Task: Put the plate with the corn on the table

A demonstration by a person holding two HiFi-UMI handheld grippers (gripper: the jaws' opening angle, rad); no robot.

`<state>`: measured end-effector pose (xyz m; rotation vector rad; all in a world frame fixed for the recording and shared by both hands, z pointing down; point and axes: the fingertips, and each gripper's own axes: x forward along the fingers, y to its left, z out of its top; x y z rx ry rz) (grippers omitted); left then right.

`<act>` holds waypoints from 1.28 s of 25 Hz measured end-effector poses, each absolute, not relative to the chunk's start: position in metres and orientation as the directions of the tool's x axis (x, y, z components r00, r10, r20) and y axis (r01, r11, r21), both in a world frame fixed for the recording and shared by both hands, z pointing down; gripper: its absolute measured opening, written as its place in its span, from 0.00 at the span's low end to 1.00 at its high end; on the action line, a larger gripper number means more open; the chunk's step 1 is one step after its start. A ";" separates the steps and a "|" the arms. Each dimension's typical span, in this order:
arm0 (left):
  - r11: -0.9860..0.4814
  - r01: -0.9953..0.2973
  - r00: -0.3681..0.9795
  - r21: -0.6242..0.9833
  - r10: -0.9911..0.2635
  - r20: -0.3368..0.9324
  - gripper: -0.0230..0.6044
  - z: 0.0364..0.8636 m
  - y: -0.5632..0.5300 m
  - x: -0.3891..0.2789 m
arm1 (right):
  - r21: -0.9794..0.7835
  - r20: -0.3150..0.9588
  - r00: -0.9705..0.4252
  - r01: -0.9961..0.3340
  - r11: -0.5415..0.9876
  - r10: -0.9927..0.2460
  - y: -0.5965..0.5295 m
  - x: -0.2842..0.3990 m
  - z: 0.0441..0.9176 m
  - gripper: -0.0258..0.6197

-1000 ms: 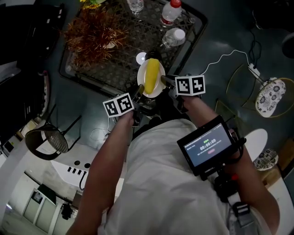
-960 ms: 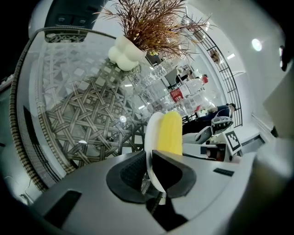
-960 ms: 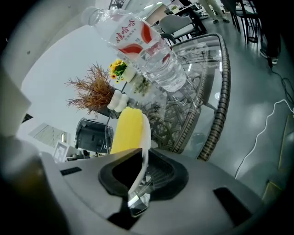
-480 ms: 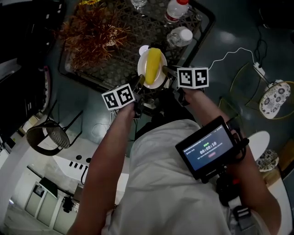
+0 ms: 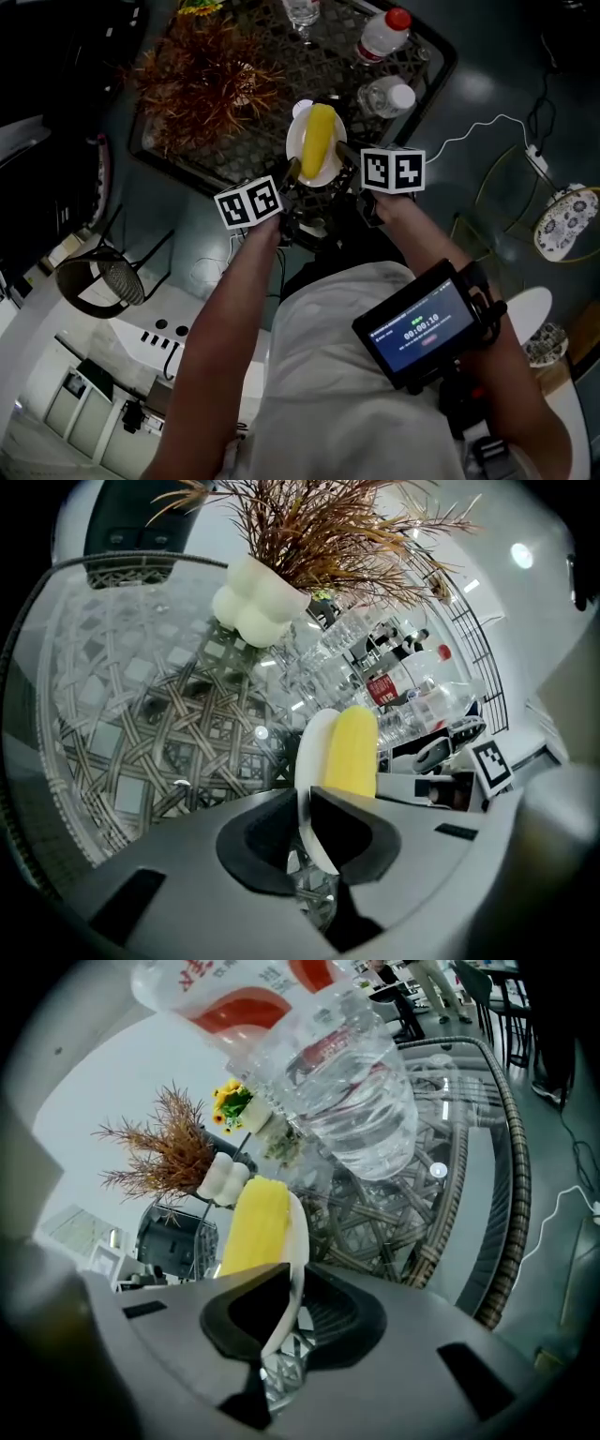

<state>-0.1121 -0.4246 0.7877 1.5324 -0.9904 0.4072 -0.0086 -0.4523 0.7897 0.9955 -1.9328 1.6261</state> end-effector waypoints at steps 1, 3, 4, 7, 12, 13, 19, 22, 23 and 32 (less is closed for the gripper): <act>0.065 -0.777 0.569 0.626 -0.352 0.743 0.10 0.790 -0.426 -0.114 | -0.655 0.720 -0.647 -0.753 0.060 -0.252 -0.453 -0.011 0.792 0.12; 0.059 -0.789 0.556 0.612 -0.355 0.752 0.10 0.792 -0.428 -0.118 | -0.643 0.727 -0.634 -0.763 0.064 -0.262 -0.456 -0.013 0.793 0.12; 0.058 -0.793 0.551 0.606 -0.357 0.755 0.10 0.792 -0.430 -0.118 | -0.636 0.730 -0.628 -0.769 0.069 -0.267 -0.458 -0.014 0.792 0.11; 0.042 -0.810 0.533 0.585 -0.361 0.765 0.10 0.791 -0.434 -0.119 | -0.602 0.745 -0.606 -0.791 0.111 -0.278 -0.462 -0.015 0.792 0.12; -0.005 -0.847 0.498 0.532 -0.362 0.788 0.11 0.790 -0.436 -0.117 | -0.542 0.763 -0.573 -0.819 0.185 -0.298 -0.463 -0.018 0.790 0.12; -0.008 -0.851 0.491 0.525 -0.364 0.791 0.10 0.789 -0.436 -0.117 | -0.532 0.766 -0.566 -0.824 0.194 -0.304 -0.463 -0.018 0.790 0.12; -0.016 -0.861 0.475 0.508 -0.381 0.793 0.11 0.789 -0.435 -0.117 | -0.478 0.780 -0.532 -0.847 0.233 -0.331 -0.462 -0.019 0.790 0.13; -0.017 -0.874 0.452 0.486 -0.394 0.800 0.13 0.788 -0.436 -0.119 | -0.444 0.785 -0.510 -0.859 0.255 -0.351 -0.462 -0.017 0.789 0.16; -0.014 -0.879 0.442 0.477 -0.401 0.802 0.15 0.787 -0.436 -0.121 | -0.436 0.786 -0.505 -0.861 0.261 -0.357 -0.463 -0.016 0.789 0.18; 0.022 -0.886 0.407 0.463 -0.441 0.800 0.19 0.783 -0.436 -0.140 | -0.442 0.775 -0.504 -0.864 0.242 -0.381 -0.465 -0.006 0.787 0.18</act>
